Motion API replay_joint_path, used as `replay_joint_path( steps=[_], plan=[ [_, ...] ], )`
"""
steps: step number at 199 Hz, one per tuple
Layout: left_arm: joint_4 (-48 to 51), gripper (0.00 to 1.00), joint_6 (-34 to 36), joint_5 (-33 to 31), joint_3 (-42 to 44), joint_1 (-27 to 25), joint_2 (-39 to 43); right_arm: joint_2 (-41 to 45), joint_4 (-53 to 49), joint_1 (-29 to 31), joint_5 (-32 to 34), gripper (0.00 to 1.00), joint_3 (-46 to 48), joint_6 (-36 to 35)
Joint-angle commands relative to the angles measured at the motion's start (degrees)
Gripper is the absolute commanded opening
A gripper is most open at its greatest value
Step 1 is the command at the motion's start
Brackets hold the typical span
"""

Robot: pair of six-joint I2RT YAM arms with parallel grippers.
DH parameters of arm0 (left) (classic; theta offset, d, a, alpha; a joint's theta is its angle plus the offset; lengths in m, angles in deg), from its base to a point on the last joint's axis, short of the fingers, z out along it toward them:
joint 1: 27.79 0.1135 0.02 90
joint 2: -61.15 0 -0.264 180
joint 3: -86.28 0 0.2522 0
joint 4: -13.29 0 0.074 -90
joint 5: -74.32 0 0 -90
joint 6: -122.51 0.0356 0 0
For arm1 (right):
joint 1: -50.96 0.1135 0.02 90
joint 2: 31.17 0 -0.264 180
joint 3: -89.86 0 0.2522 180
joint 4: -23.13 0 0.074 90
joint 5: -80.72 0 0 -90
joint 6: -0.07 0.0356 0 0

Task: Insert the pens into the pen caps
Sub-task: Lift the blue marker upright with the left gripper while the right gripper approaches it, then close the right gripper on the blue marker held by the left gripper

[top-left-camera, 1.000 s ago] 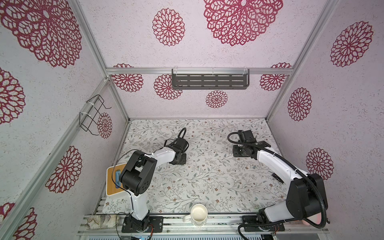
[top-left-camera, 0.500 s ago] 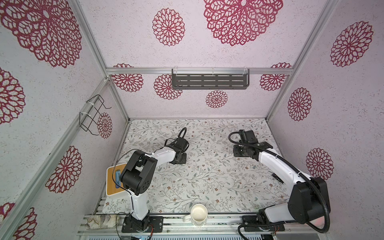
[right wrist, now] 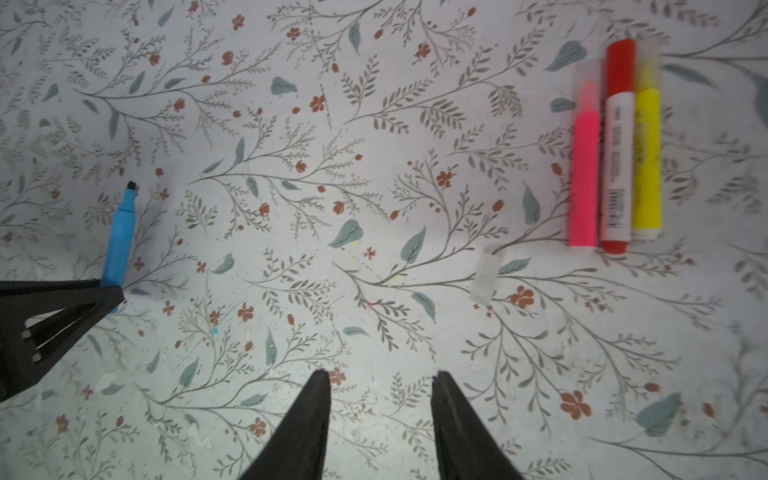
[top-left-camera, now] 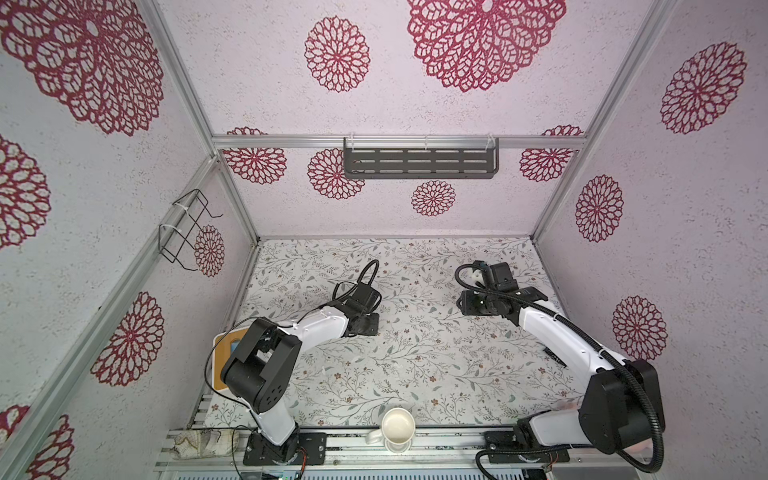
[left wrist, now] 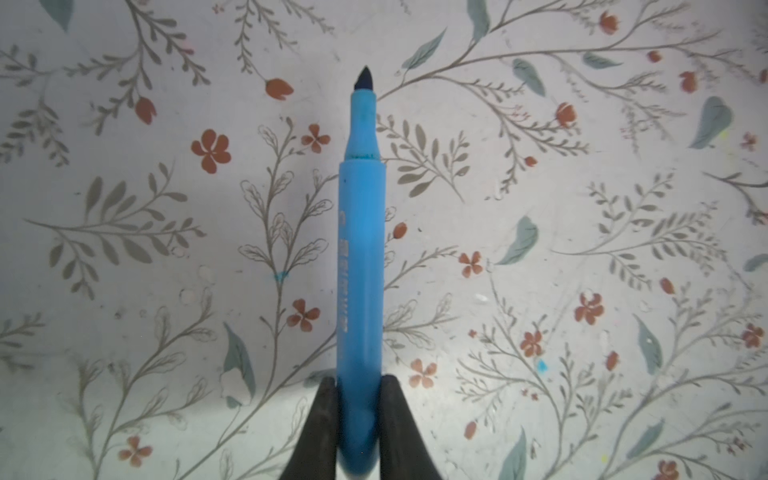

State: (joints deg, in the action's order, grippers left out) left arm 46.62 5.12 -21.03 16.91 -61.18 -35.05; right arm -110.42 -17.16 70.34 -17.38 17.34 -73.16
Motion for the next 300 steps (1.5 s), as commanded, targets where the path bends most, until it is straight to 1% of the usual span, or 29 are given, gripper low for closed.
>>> replay_joint_path(
  steps=[1,37,59,72,100,132,149,223,300],
  plan=[
    [-5.1,0.13,1.1,0.6,2.4,-0.9,4.6,2.4,3.4,0.6,-7.6,0.45,0.5,1.6],
    [-12.9,0.14,0.6,4.1,8.2,-2.2,11.6,2.9,8.4,2.4,-14.5,0.45,2.3,2.9],
    [-17.8,0.15,-0.2,6.4,11.4,-3.1,14.8,3.0,14.2,4.8,-19.7,0.47,4.5,4.9],
    [-19.5,0.15,-0.4,7.3,12.6,-3.6,16.1,2.8,17.1,6.7,-21.3,0.48,5.1,5.8],
    [-21.8,0.15,-0.4,8.5,14.2,-4.8,18.5,1.4,20.8,10.3,-22.3,0.48,5.0,7.0],
    [-25.3,0.15,-1.1,9.2,16.5,-5.9,21.5,0.1,26.0,12.1,-24.1,0.48,5.6,9.7],
    [-26.7,0.16,-1.6,9.9,17.7,-6.1,22.5,-0.3,28.4,12.7,-25.5,0.48,5.8,10.7],
    [-29.4,0.15,-3.0,10.3,20.0,-7.6,26.5,-1.4,32.8,14.4,-26.7,0.50,5.4,12.6],
    [-32.5,0.15,-4.3,12.3,20.8,-8.4,26.7,-2.6,38.8,15.2,-28.2,0.52,5.6,15.0]
  ],
)
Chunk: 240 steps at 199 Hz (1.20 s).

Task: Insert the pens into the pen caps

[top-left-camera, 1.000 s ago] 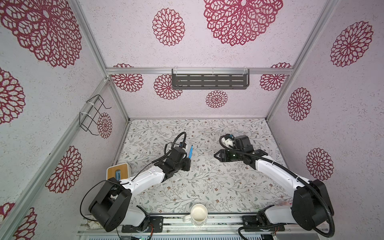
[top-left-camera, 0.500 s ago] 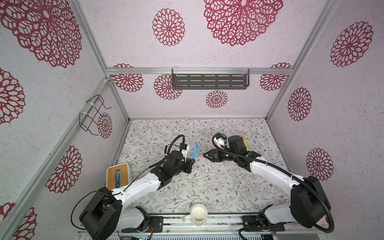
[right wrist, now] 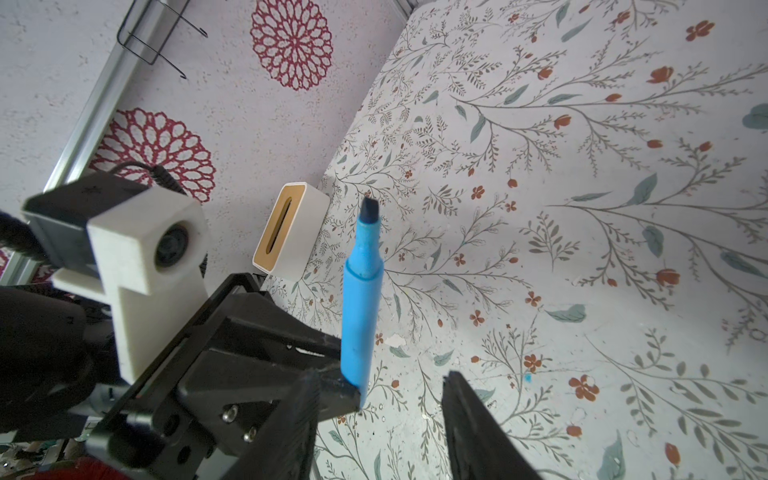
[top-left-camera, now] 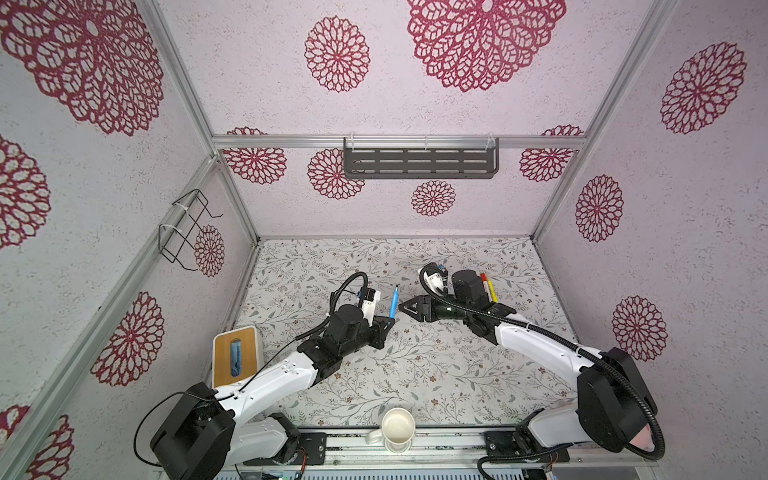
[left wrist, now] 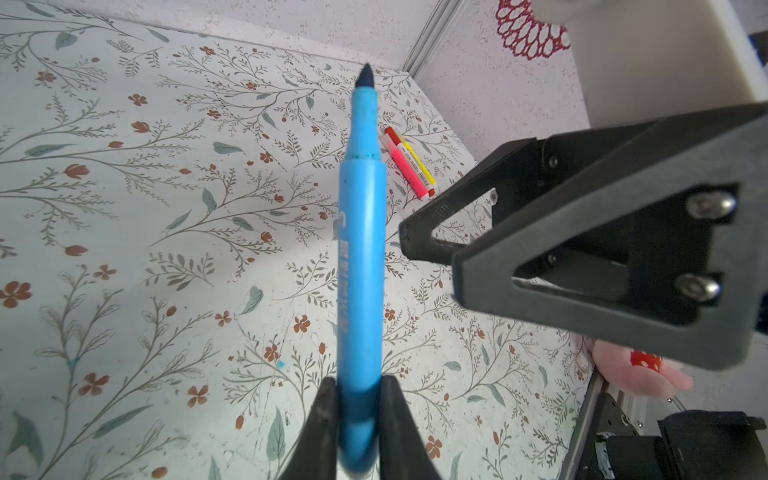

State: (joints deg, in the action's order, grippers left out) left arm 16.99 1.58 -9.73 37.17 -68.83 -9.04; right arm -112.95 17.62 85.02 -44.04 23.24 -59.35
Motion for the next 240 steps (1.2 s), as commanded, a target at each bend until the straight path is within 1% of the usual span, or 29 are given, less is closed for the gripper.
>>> replay_joint_path(
  steps=[1,101,156,180,199,214,229,240],
  plan=[
    [-2.8,0.15,-0.8,1.1,0.6,-0.7,0.7,-0.1,4.1,0.5,-1.5,0.52,-0.3,1.2],
    [-5.5,0.15,-1.7,2.9,0.8,-1.6,0.4,-2.4,6.8,2.0,-1.7,0.52,-1.9,3.2],
    [-5.5,0.15,-1.7,2.9,0.8,-1.9,0.1,-2.8,7.1,2.9,-1.6,0.49,-2.4,3.6],
    [-5.5,0.15,-1.7,3.0,0.8,-1.9,0.0,-2.7,7.2,3.1,-1.6,0.45,-2.5,3.7],
    [-5.5,0.15,-1.7,2.8,0.8,-2.0,-0.2,-2.5,7.3,3.2,-1.6,0.40,-2.5,3.8],
    [-5.6,0.15,-1.7,2.9,0.8,-2.2,-0.3,-2.4,7.4,3.3,-1.5,0.33,-2.5,3.9],
    [-5.6,0.15,-1.7,2.9,0.7,-2.1,-0.4,-2.3,7.7,3.4,-1.5,0.22,-2.4,4.0],
    [-5.6,0.15,-1.6,2.9,0.6,-2.1,-0.5,-2.3,7.8,3.4,-1.5,0.16,-2.3,4.2]
  ],
)
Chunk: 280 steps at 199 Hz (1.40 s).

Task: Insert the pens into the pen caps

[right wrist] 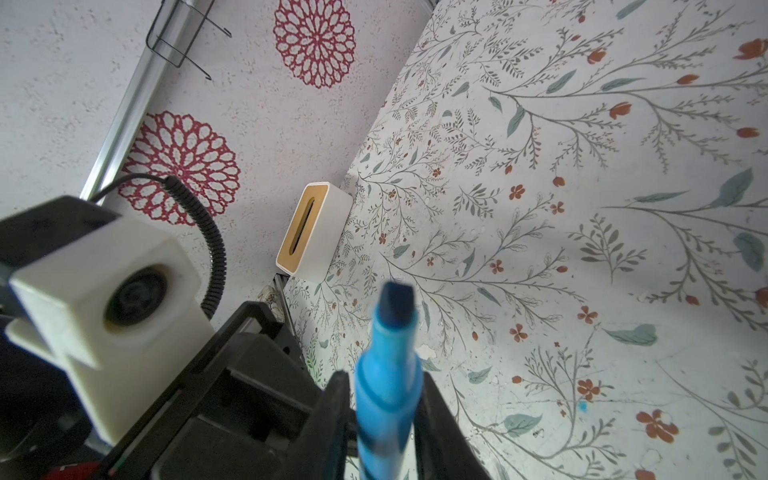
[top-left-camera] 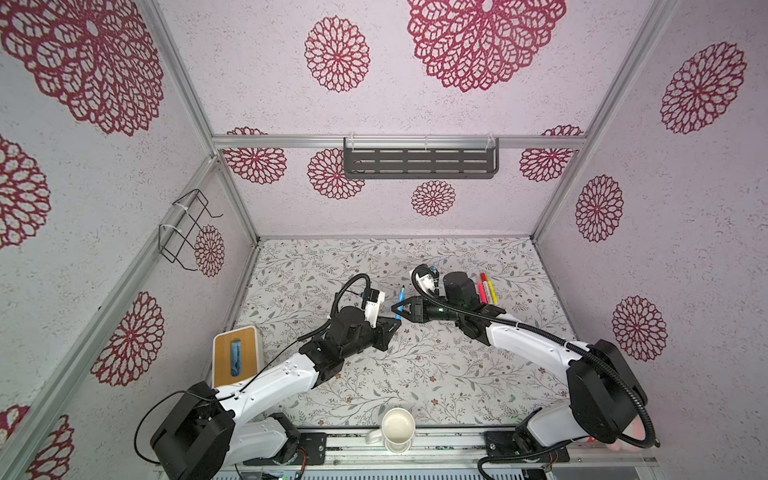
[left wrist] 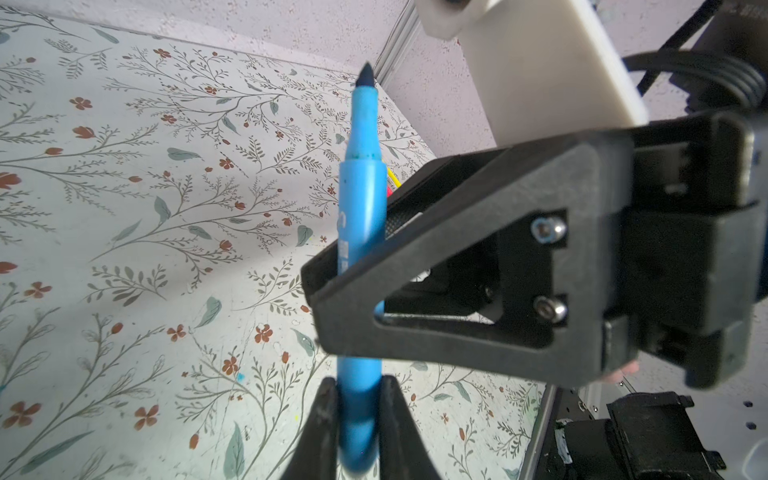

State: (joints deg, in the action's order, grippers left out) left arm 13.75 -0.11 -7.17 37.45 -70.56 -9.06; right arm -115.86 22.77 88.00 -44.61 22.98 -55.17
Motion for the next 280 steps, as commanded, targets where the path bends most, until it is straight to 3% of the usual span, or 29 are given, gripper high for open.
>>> replay_joint_path(
  steps=[1,42,67,86,128,280],
  plan=[
    [-2.3,0.15,0.1,0.4,0.3,-0.4,-0.5,0.7,2.7,0.4,-0.9,0.16,-2.0,0.0],
    [-2.5,0.18,-0.1,1.1,0.2,-0.5,-1.2,0.9,3.1,0.6,-1.1,0.04,-1.7,0.3],
    [-3.3,0.50,-0.2,4.1,0.0,-0.5,-1.6,1.4,3.0,0.6,-1.0,0.03,-1.6,0.0],
    [-3.0,0.57,-0.3,7.3,-1.0,-0.4,-2.8,1.7,2.6,0.6,-1.0,0.03,-1.8,-0.3],
    [-3.7,0.52,-1.4,9.6,-1.8,-0.4,-4.9,2.5,1.9,0.9,-1.1,0.03,-1.7,-1.0],
    [-3.6,0.31,-1.8,8.6,-1.1,1.1,0.0,4.7,-0.4,1.9,-0.4,0.03,0.4,-3.3]
  ],
)
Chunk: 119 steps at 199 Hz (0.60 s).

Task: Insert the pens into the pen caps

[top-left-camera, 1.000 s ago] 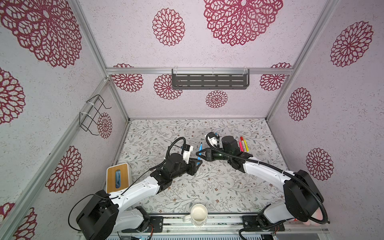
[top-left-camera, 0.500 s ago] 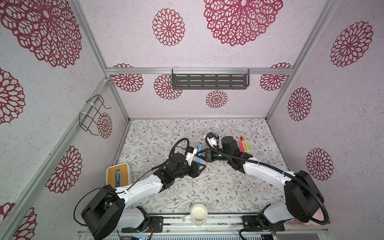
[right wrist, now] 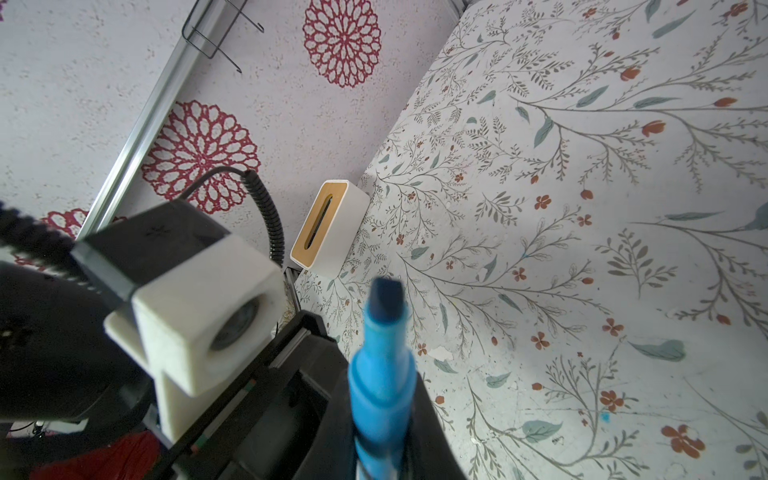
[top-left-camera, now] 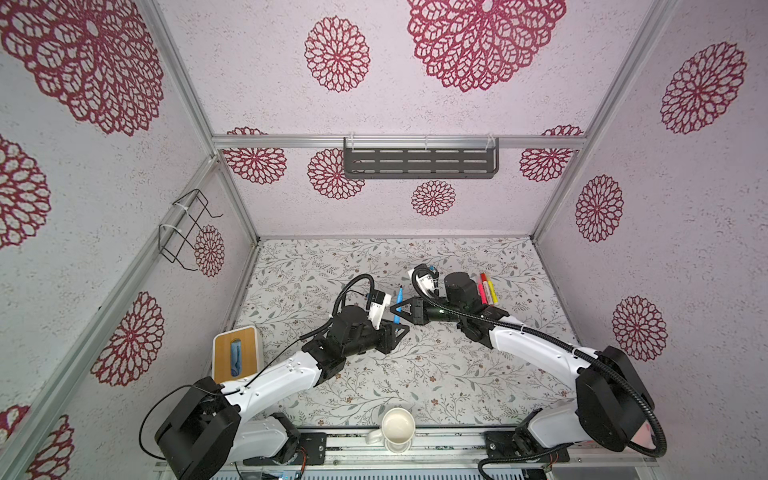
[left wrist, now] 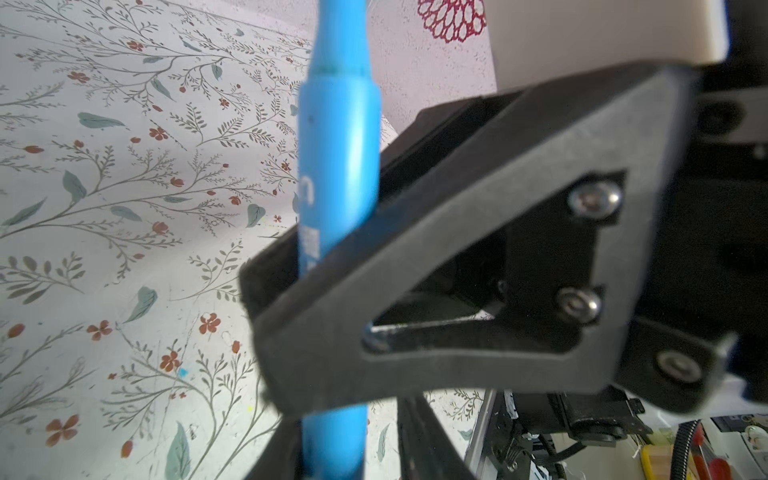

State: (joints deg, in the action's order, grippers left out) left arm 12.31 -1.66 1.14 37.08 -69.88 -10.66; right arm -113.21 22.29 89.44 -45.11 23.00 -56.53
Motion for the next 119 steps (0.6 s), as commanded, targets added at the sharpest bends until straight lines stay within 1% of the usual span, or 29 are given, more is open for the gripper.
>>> replay_joint_path(
  steps=[1,31,50,78,87,94,111,119],
  plan=[
    [-2.2,0.31,-0.2,0.3,-0.8,0.4,1.6,2.0,0.1,0.5,0.1,0.03,0.4,-1.9],
    [-2.1,0.25,-0.5,-0.1,-0.4,0.7,2.5,2.0,0.4,0.9,0.1,0.03,0.7,-1.9],
    [-2.2,0.16,-0.5,-0.8,0.0,0.8,2.9,2.0,0.5,1.1,0.3,0.04,1.0,-1.8],
    [-2.7,0.02,-0.8,-1.4,0.6,1.2,3.3,2.5,0.7,1.2,0.8,0.09,1.2,-1.5],
    [-3.0,0.00,-0.9,-1.4,0.9,1.2,3.4,2.6,0.7,1.2,0.9,0.12,1.2,-1.6],
    [-3.2,0.00,-0.8,-1.4,1.0,1.2,3.5,2.8,0.8,1.2,1.1,0.17,1.2,-1.5],
    [-3.5,0.00,-0.8,-1.6,1.3,1.3,3.5,3.2,0.8,1.2,1.3,0.33,0.9,-1.3],
    [-3.5,0.00,-0.8,-1.4,1.3,1.3,3.6,3.3,0.8,1.2,1.4,0.38,0.7,-1.2]
  ],
)
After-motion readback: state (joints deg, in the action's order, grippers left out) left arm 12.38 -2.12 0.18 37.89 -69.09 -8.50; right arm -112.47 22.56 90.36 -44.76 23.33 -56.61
